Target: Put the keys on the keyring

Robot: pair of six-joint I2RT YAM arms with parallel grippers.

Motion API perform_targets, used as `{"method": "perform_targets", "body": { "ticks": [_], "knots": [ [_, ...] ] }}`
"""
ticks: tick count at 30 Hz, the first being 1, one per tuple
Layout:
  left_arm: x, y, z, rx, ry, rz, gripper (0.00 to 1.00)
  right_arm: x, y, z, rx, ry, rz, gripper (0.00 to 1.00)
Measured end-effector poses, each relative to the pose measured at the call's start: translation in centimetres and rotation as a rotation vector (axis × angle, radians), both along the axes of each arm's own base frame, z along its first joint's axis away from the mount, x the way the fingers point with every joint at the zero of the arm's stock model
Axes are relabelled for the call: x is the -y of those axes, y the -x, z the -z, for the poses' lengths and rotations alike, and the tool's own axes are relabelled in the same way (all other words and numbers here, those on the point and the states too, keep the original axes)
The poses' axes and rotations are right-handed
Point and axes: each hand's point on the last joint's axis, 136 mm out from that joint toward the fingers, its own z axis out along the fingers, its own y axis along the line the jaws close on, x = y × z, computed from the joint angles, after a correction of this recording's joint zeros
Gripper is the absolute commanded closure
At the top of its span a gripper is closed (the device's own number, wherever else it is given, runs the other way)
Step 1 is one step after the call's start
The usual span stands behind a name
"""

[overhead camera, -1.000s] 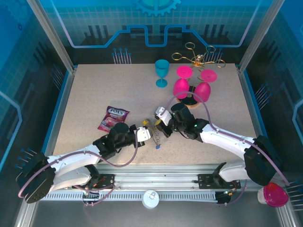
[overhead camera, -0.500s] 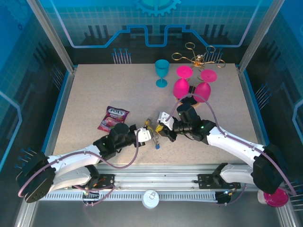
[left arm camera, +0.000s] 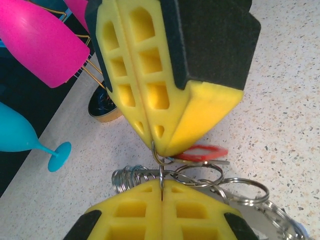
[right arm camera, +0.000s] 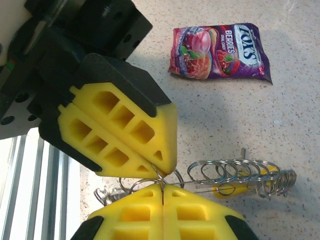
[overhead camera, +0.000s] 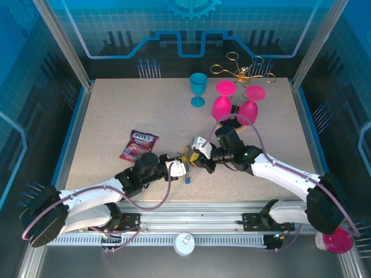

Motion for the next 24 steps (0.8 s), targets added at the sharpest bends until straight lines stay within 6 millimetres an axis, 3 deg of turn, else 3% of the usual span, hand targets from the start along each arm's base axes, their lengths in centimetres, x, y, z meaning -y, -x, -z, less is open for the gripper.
{"method": "perform_targets", "body": {
  "ticks": [24],
  "knots": [
    [-0.3,-0.4,-0.4,0.051,-0.009,-0.018,1.0,0.2,-1.8,0.8,-0.119,0.047,0.133,1.0]
  ]
}}
